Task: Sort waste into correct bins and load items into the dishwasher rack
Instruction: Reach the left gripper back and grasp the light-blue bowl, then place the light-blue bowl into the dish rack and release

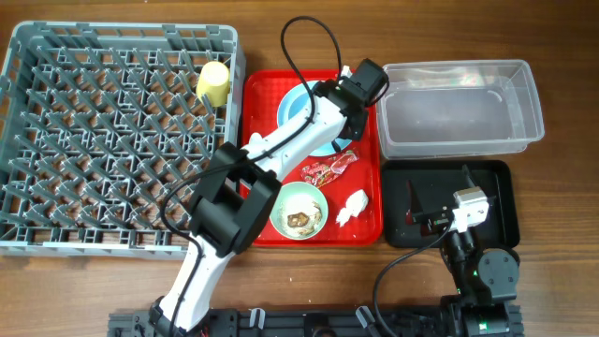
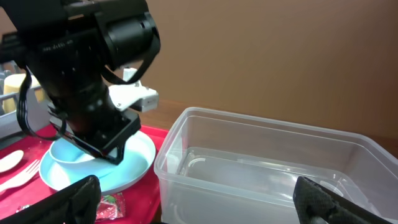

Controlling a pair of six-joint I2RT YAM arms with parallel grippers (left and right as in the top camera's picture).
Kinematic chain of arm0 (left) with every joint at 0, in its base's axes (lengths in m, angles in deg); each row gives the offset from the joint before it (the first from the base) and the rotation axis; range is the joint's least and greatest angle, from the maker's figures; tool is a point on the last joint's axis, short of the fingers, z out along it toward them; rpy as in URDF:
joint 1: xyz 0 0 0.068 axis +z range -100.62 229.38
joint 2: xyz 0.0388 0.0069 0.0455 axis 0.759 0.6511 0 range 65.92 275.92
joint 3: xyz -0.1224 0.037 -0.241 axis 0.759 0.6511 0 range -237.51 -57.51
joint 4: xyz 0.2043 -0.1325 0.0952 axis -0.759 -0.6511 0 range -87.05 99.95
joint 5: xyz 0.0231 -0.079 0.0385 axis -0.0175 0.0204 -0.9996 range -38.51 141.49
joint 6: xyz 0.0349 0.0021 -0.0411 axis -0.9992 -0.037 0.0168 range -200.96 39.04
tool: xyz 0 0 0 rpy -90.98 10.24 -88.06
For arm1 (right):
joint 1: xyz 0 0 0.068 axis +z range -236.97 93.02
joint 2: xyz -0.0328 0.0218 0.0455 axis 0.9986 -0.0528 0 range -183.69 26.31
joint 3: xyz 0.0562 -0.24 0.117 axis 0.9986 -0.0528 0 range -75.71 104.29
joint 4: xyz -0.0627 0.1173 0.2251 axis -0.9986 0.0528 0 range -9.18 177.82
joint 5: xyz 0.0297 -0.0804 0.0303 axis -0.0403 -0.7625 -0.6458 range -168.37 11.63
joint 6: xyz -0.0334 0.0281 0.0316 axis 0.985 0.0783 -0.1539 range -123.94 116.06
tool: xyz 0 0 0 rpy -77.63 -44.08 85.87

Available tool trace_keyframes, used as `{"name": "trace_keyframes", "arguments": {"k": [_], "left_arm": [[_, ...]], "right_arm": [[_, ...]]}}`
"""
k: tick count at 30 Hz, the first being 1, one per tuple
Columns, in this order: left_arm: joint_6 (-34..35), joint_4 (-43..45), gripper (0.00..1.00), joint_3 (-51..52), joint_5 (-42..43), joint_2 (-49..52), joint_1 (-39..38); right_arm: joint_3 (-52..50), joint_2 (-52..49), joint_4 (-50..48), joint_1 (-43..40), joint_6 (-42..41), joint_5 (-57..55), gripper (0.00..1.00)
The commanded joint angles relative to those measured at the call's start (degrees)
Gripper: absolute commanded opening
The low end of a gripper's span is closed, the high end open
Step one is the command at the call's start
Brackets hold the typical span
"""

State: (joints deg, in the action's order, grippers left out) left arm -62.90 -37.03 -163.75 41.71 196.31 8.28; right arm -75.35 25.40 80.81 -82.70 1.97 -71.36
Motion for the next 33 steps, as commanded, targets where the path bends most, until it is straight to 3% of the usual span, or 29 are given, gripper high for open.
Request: {"name": "trace_keyframes", "arguments": {"k": [1,3,5,8,9,11,13,15,20,27,33], "left_arm": [[0.3,-3.6,0.04,-1.3,8.9,-11.3,4.5],[-2.7,-7.4,0.04,-1.3,26.1,-20.5,12.5],[-8.8,-14.4,0.04,-1.2,41.6,-26.0,25.7],[-19.0,-24.0,0.04,-1.2,62.0,-24.9,40.5],[-25.5,-29.2,0.04,-1.2,70.1,-22.8,46.0],[-36.2,-36.8,0.04,-1.2,77.7,-18.7,51.2],[-44.9,-43.5,0.04,-1.2,79.9,-14.1,53.3],[-49.4,-47.4,0.04,-1.2,80.1,-8.7,53.6],[-50.9,-46.7,0.04,-1.2,80.1,-2.0,53.9],[-50.6,-45.7,0.04,-1.2,77.5,-1.5,58.8],[-49.1,-49.7,0.04,-1.2,88.0,-1.5,61.3]], "right_arm": [[-0.1,0.3,-0.3,-0.2,0.1,-0.7,1.00],[-0.1,0.3,-0.3,-0.2,0.1,-0.7,1.00],[-0.1,0.3,-0.3,-0.2,0.1,-0.7,1.00],[-0.1,0.3,-0.3,-0.2,0.1,-0.7,1.00],[-0.1,0.3,-0.3,-0.2,0.1,-0.7,1.00],[-0.1,0.3,-0.3,-0.2,0.1,-0.7,1.00],[-0.1,0.3,-0.3,-0.2,0.1,-0.7,1.00],[-0.1,0.3,-0.3,-0.2,0.1,-0.7,1.00],[-0.1,0.3,-0.3,-0.2,0.1,-0.7,1.00],[-0.1,0.3,-0.3,-0.2,0.1,-0.7,1.00],[-0.1,0.3,-0.3,-0.2,0.1,-0.7,1.00]]}}
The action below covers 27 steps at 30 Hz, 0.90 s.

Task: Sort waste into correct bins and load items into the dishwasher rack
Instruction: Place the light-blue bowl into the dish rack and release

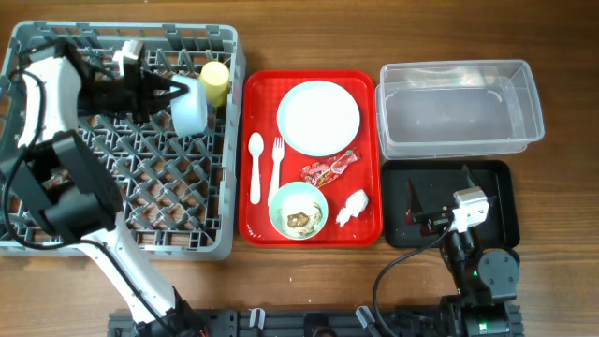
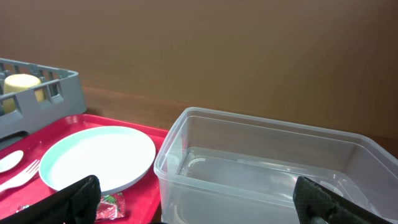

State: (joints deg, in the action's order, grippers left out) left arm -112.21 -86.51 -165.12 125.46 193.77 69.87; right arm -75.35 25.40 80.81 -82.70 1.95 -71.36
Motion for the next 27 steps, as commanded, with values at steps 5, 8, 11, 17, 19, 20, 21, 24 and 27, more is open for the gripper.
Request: {"name": "trace_keyframes", "arguments": {"k": [5,8,11,17,19,20,21,24,27], "left_arm": [[3.2,-0.2,0.04,0.2,7.5,1.0,-1.4],[3.0,-0.2,0.04,0.2,6.3,1.1,-3.1],[3.0,0.6,0.04,0.2,3.8,1.3,-4.3],[3.0,3.8,0.04,4.2,1.9,1.3,-4.0],[3.5,4.9,0.15,4.4,1.5,1.4,-3.5],[4.0,5.0,0.29,4.2,1.5,1.3,-2.7],[5.2,5.0,0.35,3.7,0.0,1.3,-1.4],[8.0,5.0,0.69,2.6,-7.9,1.3,2.5],[10.2,4.7,1.00,0.3,-7.6,1.0,5.1]], "right_arm": [[-0.1,0.3,-0.3,-0.2,0.1,-0.7,1.00],[-0.1,0.3,-0.3,-0.2,0.1,-0.7,1.00],[-0.1,0.3,-0.3,-0.2,0.2,-0.7,1.00],[-0.1,0.3,-0.3,-0.2,0.1,-0.7,1.00],[-0.1,0.3,-0.3,-0.2,0.1,-0.7,1.00],[-0.1,0.3,-0.4,-0.2,0.1,-0.7,1.00],[-0.1,0.3,-0.3,-0.2,0.1,-0.7,1.00],[-0.1,0.3,-0.3,-0.2,0.1,-0.7,1.00],[-0.1,0.3,-0.3,-0.2,0.1,-0.7,1.00]]}}
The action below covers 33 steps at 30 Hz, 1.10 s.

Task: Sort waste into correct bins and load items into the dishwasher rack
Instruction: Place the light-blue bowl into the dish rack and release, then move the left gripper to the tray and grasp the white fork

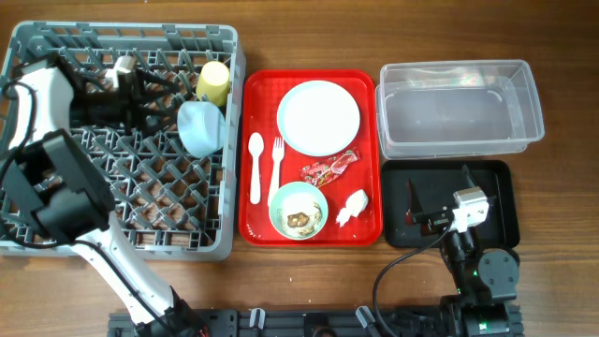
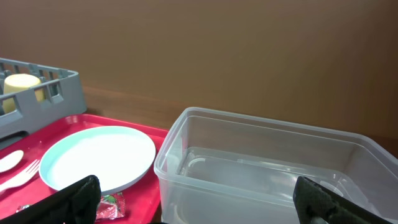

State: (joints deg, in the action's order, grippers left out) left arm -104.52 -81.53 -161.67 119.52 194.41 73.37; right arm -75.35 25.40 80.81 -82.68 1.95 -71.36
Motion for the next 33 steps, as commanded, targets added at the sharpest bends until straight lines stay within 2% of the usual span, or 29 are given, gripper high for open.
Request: {"name": "trace_keyframes", "arguments": {"k": [1,4,6,7,8,10,11,12,14,17,20,22,25,30,33], "left_arm": [[4.5,-0.6,1.00,-5.3,-2.2,0.0,2.1],[9.2,-0.9,0.99,-10.9,-7.6,-4.0,1.4],[14.3,1.0,0.99,-12.0,-14.9,-9.1,-0.2],[18.8,3.3,0.99,-12.0,-21.2,-13.0,-1.9],[21.0,4.5,0.98,-12.0,-25.1,-15.6,-3.8],[25.1,6.6,0.89,-12.0,-31.6,-20.3,-9.6],[26.6,7.8,0.77,-12.0,-34.4,-21.8,-12.9],[28.4,9.6,0.48,-12.0,-38.1,-23.0,-17.9],[32.4,11.8,0.04,-12.0,-45.8,-23.3,-27.1],[37.3,12.1,0.04,-12.0,-56.1,-21.8,-40.5],[38.1,11.8,0.09,-12.0,-57.4,-19.6,-51.3],[40.8,11.3,0.10,-12.0,-61.9,-18.5,-56.3],[44.3,8.7,0.04,-12.0,-70.4,-19.6,-58.3],[49.0,-0.4,0.04,-12.0,-71.6,-27.1,-54.4],[53.9,-1.6,0.04,-12.0,-77.5,-33.0,-55.4]], "right_arm": [[-0.1,0.3,-0.3,-0.2,0.1,-0.7,1.00],[-0.1,0.3,-0.3,-0.2,0.1,-0.7,1.00],[-0.1,0.3,-0.3,-0.2,0.1,-0.7,1.00],[-0.1,0.3,-0.3,-0.2,0.1,-0.7,1.00],[-0.1,0.3,-0.3,-0.2,0.1,-0.7,1.00],[-0.1,0.3,-0.3,-0.2,0.1,-0.7,1.00],[-0.1,0.3,-0.3,-0.2,0.2,-0.7,1.00],[-0.1,0.2,-0.3,-0.2,0.1,-0.7,1.00],[-0.1,0.2,-0.3,-0.2,0.1,-0.7,1.00],[-0.1,0.2,-0.3,-0.2,0.1,-0.7,1.00],[-0.1,0.2,-0.3,-0.2,0.1,-0.7,1.00],[-0.1,0.2,-0.3,-0.2,0.1,-0.7,1.00],[-0.1,-0.2,-0.3,-0.2,0.1,-0.7,1.00],[-0.1,-1.2,-0.3,-0.2,0.1,-0.7,1.00],[-0.1,-1.2,-0.3,-0.2,0.1,-0.7,1.00]]}}
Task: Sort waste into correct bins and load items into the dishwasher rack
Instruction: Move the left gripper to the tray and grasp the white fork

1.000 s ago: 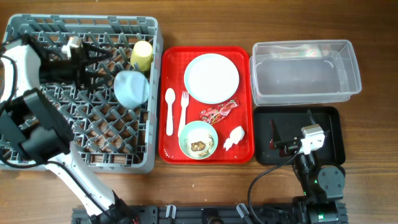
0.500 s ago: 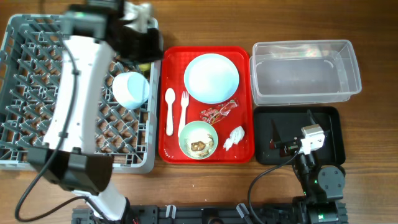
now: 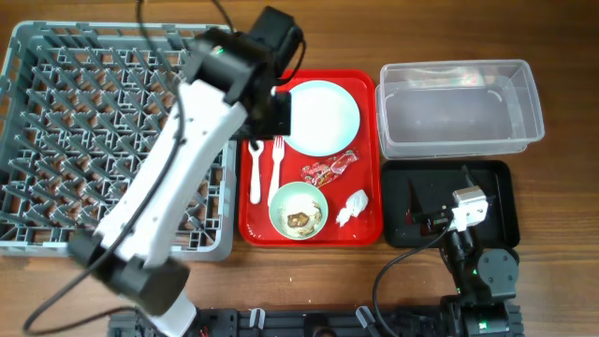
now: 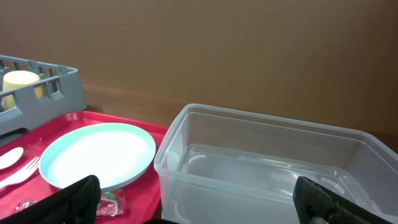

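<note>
My left arm reaches across the grey dishwasher rack, and its gripper is over the back left corner of the red tray, at the edge of the pale blue plate. Its jaws are hidden from above. On the tray lie a white spoon, a white fork, a bowl with food scraps, a red wrapper and a crumpled tissue. The yellow cup stands in the rack. My right gripper rests open and empty over the black bin.
A clear plastic bin stands right of the tray, behind the black bin. The left arm covers the rack's back right corner in the overhead view. Bare wooden table lies behind the rack and bins.
My left gripper was over the back of the rack, near the pale blue bowl lying there. Now it is over the tray's back left corner beside the plate. The right arm has not moved.
My left gripper was first at a small pale blue bowl on the plate. Then it held that bowl over the rack beside the yellow cup. After that the bowl lay in the rack with the gripper drawn back. Now the gripper is back at the tray.
</note>
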Controlling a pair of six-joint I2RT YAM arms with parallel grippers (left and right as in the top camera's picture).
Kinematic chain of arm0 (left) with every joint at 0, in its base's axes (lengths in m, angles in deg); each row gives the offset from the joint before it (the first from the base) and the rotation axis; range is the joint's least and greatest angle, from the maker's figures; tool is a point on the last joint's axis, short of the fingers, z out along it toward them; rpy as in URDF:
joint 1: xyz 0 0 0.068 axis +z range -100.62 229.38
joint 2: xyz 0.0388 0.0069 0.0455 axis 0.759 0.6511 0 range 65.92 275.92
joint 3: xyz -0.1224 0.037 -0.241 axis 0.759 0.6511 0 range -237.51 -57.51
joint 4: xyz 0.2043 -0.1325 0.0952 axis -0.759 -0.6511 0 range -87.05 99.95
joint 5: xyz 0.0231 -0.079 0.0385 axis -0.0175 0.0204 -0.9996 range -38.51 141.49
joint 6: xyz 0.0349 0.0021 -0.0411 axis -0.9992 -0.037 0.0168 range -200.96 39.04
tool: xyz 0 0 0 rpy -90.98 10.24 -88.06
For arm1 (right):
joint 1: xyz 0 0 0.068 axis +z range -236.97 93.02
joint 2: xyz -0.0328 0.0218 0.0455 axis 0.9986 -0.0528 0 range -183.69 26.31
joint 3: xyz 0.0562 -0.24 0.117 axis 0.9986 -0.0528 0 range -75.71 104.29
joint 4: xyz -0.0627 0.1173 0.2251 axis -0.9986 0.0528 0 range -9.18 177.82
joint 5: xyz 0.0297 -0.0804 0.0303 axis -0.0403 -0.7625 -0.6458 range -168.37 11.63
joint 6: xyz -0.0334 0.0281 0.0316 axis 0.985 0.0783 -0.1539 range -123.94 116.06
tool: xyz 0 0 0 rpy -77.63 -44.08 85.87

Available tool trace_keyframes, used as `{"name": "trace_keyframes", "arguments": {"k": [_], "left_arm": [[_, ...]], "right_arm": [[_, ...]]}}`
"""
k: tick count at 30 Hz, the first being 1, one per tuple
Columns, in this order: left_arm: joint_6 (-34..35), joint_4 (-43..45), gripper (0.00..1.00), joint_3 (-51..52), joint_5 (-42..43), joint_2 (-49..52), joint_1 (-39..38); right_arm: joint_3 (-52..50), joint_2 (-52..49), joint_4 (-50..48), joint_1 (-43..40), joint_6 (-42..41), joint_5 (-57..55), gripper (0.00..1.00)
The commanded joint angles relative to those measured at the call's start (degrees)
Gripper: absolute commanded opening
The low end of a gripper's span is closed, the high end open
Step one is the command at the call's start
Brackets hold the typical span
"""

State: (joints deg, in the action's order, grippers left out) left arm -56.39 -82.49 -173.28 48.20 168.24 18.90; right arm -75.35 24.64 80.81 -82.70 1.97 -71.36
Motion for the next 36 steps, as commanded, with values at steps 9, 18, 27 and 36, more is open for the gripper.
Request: {"name": "trace_keyframes", "arguments": {"k": [9,18,27,36], "left_arm": [[9.4,5.4,0.20,17.0,-0.3,-8.9,-0.6],[11.8,44.9,0.04,50.6,-1.7,-8.1,-0.5],[10.4,44.5,0.06,51.9,8.6,-4.0,-1.2],[6.7,51.6,0.04,51.7,13.7,-4.2,-4.0]], "right_arm": [[-0.1,-0.4,-0.3,-0.2,0.1,-0.7,1.00],[-0.1,-0.4,-0.3,-0.2,0.1,-0.7,1.00],[-0.1,-0.4,-0.3,-0.2,0.1,-0.7,1.00],[-0.1,-0.4,-0.3,-0.2,0.1,-0.7,1.00]]}}
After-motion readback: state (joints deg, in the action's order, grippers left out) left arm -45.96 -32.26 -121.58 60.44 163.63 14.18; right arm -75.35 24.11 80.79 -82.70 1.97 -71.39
